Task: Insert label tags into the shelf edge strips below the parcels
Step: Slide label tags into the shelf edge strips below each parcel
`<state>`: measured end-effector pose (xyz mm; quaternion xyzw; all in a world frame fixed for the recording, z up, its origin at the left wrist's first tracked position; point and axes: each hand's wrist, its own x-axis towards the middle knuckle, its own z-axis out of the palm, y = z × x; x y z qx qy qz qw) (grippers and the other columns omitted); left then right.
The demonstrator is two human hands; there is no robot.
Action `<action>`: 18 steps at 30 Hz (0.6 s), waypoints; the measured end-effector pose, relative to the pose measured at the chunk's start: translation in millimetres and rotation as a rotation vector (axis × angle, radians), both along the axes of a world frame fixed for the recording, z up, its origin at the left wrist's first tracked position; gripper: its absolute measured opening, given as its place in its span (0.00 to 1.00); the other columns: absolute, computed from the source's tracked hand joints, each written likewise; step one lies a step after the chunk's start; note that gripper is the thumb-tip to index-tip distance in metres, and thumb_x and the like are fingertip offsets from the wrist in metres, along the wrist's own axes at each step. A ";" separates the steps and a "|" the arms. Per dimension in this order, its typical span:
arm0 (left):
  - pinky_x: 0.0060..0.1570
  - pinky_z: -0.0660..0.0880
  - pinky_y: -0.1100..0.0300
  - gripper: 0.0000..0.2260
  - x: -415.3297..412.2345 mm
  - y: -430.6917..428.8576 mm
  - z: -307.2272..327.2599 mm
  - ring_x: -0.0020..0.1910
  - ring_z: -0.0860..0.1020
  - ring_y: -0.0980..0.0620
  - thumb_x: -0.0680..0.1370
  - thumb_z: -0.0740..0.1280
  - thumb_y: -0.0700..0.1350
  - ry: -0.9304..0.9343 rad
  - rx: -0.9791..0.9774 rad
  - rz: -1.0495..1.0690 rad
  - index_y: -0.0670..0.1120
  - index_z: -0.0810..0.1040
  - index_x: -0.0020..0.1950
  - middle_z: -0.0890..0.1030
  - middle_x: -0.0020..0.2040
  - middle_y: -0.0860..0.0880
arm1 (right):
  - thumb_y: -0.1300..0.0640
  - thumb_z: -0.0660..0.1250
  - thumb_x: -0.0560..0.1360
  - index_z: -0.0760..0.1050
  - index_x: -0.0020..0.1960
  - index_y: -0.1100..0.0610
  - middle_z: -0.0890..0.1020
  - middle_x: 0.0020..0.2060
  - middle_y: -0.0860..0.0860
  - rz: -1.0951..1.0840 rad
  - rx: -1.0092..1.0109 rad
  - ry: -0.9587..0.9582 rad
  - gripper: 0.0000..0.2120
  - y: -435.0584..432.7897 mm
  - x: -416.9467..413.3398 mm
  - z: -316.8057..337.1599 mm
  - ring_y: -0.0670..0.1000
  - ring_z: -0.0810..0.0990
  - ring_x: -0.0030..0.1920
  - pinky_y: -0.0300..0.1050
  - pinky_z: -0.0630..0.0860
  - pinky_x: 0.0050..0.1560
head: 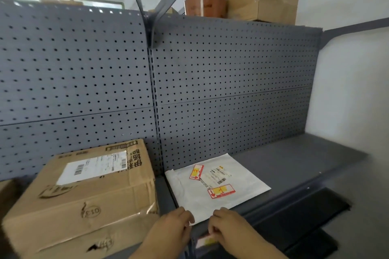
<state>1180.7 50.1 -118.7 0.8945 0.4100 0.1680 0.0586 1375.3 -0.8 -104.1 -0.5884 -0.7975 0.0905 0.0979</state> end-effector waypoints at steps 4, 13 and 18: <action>0.53 0.73 0.56 0.12 -19.5 -5.9 1.9 0.51 0.76 0.53 0.76 0.56 0.49 -0.012 0.035 0.027 0.53 0.75 0.56 0.76 0.54 0.52 | 0.51 0.66 0.75 0.74 0.44 0.45 0.76 0.47 0.42 -0.021 -0.028 0.196 0.02 4.1 0.2 24.5 0.42 0.74 0.48 0.37 0.73 0.52; 0.56 0.70 0.54 0.22 -113.5 -35.0 6.1 0.59 0.73 0.46 0.72 0.49 0.52 0.001 0.000 0.245 0.46 0.73 0.59 0.75 0.60 0.45 | 0.53 0.69 0.73 0.76 0.42 0.48 0.81 0.38 0.43 0.236 -0.123 0.313 0.02 15.6 -106.0 33.8 0.42 0.79 0.40 0.40 0.77 0.45; 0.53 0.71 0.57 0.12 -191.6 -55.8 6.6 0.55 0.75 0.48 0.76 0.58 0.47 -0.044 -0.019 0.374 0.50 0.73 0.59 0.76 0.58 0.49 | 0.53 0.70 0.72 0.76 0.42 0.48 0.80 0.38 0.44 0.297 -0.134 0.305 0.04 19.3 -173.5 26.7 0.42 0.78 0.41 0.37 0.76 0.45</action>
